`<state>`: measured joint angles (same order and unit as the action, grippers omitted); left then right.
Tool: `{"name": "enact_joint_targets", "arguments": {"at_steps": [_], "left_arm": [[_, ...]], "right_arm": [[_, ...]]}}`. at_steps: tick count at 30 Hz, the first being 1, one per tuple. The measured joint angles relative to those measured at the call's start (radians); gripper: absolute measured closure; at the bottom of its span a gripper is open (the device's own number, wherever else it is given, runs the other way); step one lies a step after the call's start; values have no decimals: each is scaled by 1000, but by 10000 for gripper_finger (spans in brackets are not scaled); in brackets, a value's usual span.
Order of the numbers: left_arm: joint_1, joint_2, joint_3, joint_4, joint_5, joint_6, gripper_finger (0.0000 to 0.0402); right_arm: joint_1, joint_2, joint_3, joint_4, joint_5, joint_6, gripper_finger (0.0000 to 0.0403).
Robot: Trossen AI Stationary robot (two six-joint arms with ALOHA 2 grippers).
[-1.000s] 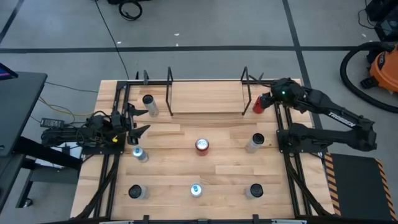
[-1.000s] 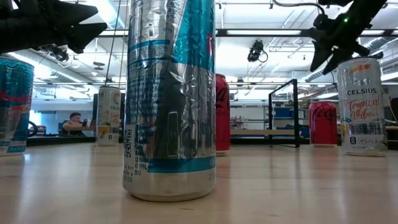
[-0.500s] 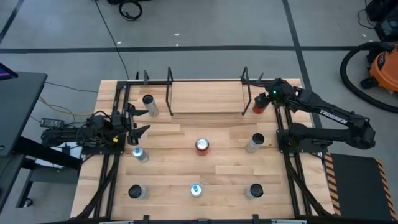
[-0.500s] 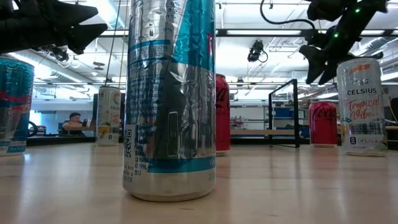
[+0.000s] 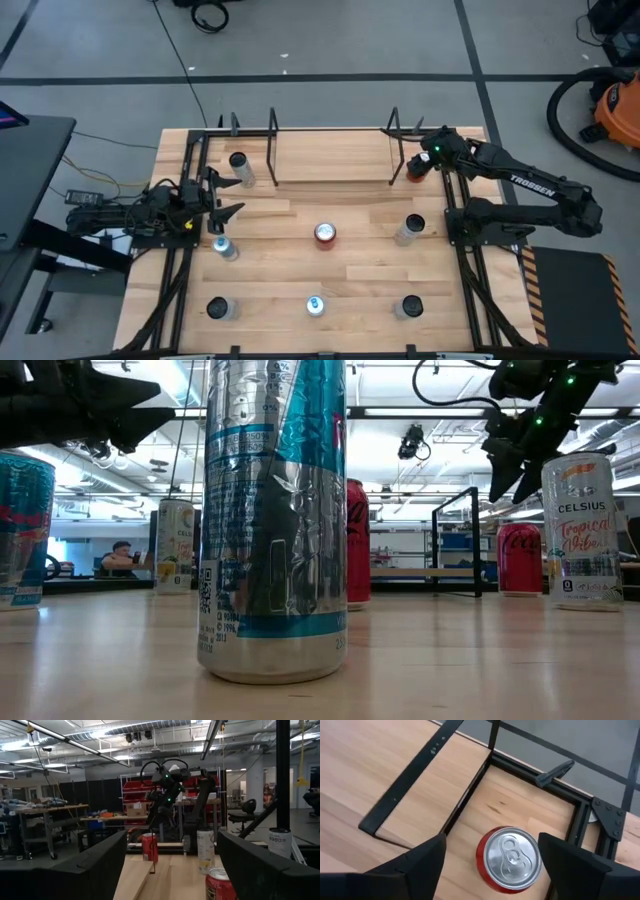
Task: Place canned beverage on shelf
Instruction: Put the right red soda can on the shelf
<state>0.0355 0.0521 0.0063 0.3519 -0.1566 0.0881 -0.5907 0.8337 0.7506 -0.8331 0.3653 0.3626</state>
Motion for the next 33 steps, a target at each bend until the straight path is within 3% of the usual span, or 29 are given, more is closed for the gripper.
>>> {"name": "enact_joint_targets", "arguments": {"at_steps": [10, 18, 27, 33], "left_arm": [[0, 0, 0, -8, 0, -1, 86], [0, 0, 0, -14, 0, -1, 86], [0, 0, 0, -14, 0, -1, 86], [0, 0, 0, -14, 0, 0, 86]], "right_arm": [[0, -1, -24, -59, 60, 187, 78], [-3, 0, -141, 53, 91, 216, 76], [-31, 23, -186, 119, 111, 178, 78], [-35, 30, -186, 130, 100, 150, 123]]}}
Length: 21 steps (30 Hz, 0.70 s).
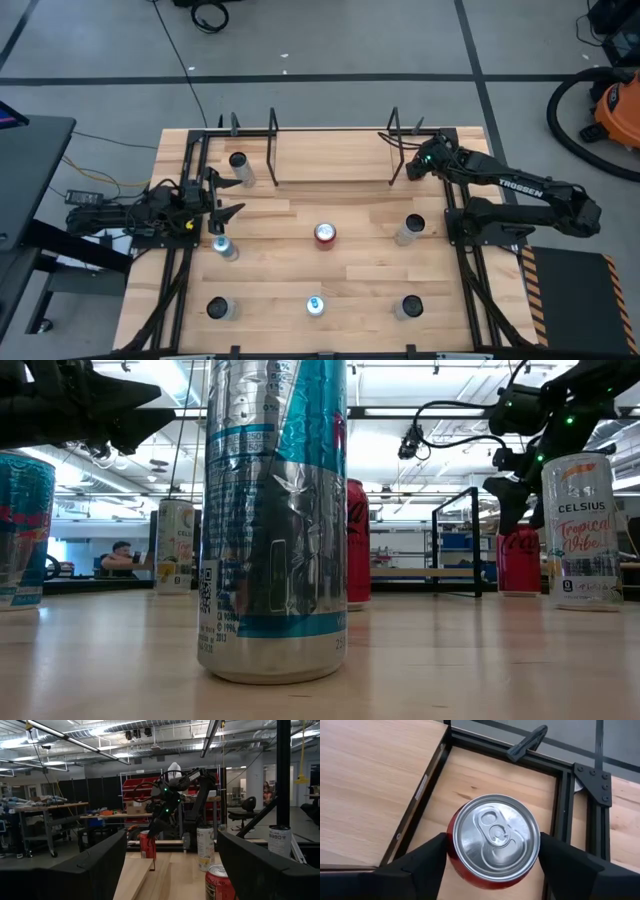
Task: Place canned beverage on shelf
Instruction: Put the right red soda can on the shelf
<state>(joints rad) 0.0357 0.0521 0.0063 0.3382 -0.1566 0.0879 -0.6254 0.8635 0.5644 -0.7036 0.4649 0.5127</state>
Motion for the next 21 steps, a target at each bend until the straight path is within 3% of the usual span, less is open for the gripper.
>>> {"name": "enact_joint_targets", "arguments": {"at_steps": [9, 21], "left_arm": [[0, 0, 0, 0, 0, 0, 86], [0, 0, 0, 1, 0, 0, 86]], "right_arm": [[0, 2, 33, -21, -34, -70, 138], [0, 2, 301, -81, -24, -181, 139]]}}
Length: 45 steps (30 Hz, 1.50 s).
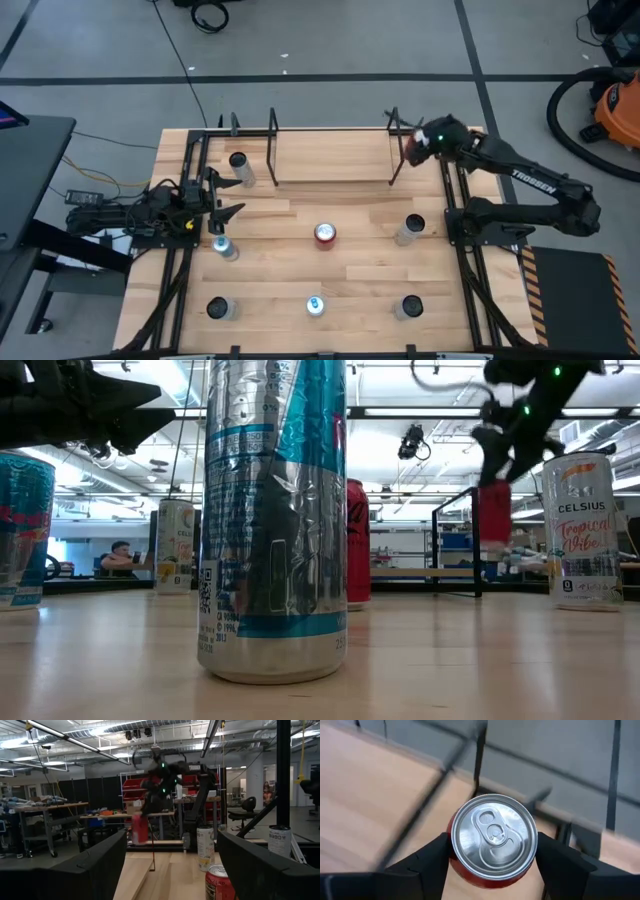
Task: Place canned beverage on shelf
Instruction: Put the right red soda can on the shelf
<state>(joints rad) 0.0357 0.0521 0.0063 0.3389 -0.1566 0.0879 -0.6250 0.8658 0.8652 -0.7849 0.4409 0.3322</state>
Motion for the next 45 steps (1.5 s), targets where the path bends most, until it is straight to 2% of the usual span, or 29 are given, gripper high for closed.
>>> {"name": "enact_joint_targets", "arguments": {"at_steps": [7, 13, 25, 30, 38, 43, 45], "left_arm": [[0, 0, 0, 0, 0, 0, 86], [0, 0, 0, 0, 0, 0, 86], [0, 0, 0, 0, 0, -21, 86], [0, 0, 0, 0, 0, -25, 86], [0, 0, 0, -3, 0, -24, 86], [0, 0, 0, -17, 0, -25, 86], [0, 0, 0, -26, -1, -26, 86]], "right_arm": [[0, 28, 194, 0, 55, -91, 154], [0, 115, 337, 29, 69, -139, 154], [17, 360, 368, 203, -24, -190, 165], [17, 436, 363, 254, -62, -197, 216], [14, 473, 363, 257, -89, -176, 299], [14, 489, 364, 393, -85, -209, 320], [13, 506, 365, 473, -137, -217, 321]]}}
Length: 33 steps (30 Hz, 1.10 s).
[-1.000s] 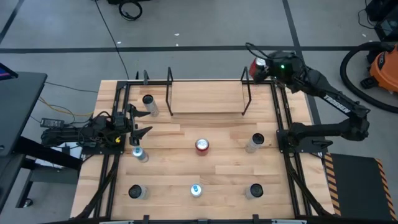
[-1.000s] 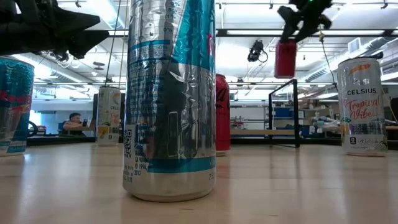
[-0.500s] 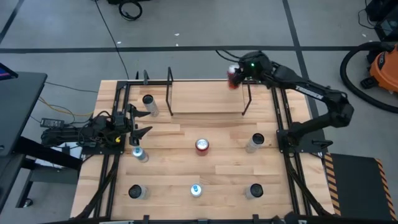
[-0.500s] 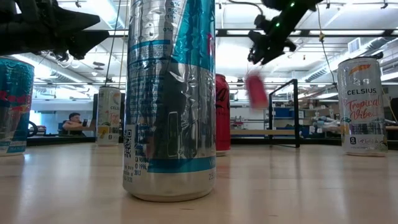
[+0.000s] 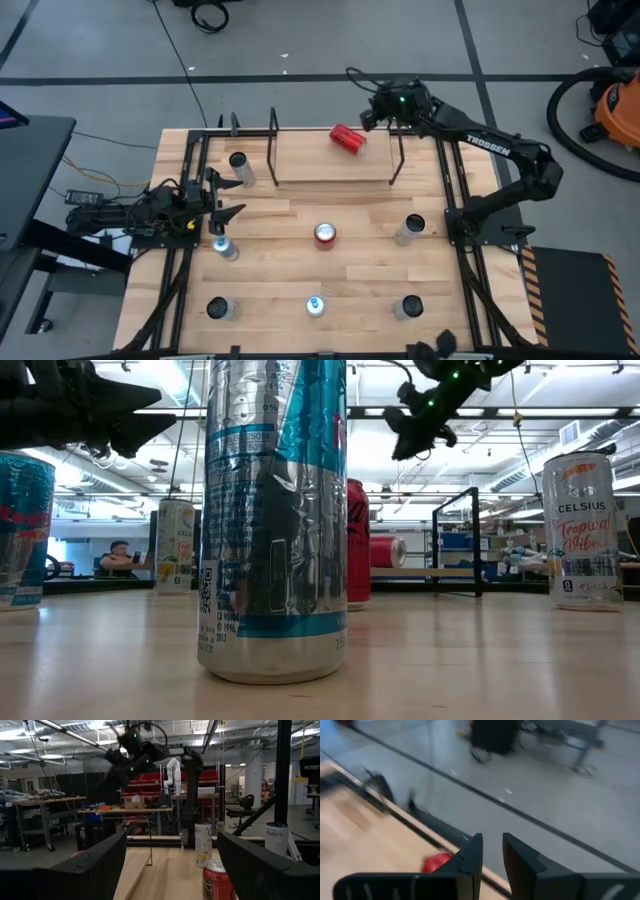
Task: Place canned beverage on shelf
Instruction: Put the right red soda can on the shelf
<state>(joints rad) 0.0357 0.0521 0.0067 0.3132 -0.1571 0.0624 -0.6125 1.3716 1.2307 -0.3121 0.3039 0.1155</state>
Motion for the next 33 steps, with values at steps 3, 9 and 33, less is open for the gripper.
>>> {"name": "enact_joint_targets", "arguments": {"at_steps": [3, 9, 33], "left_arm": [[0, 0, 0, 1, 1, 0, 86], [0, 0, 0, 0, 1, 0, 86], [0, 0, 0, -18, 1, 0, 86]], "right_arm": [[4, 37, -2, 26, -89, -4, 322], [13, 78, -2, 66, -122, -7, 321], [-6, 70, -2, 44, -123, 225, 321]]}}
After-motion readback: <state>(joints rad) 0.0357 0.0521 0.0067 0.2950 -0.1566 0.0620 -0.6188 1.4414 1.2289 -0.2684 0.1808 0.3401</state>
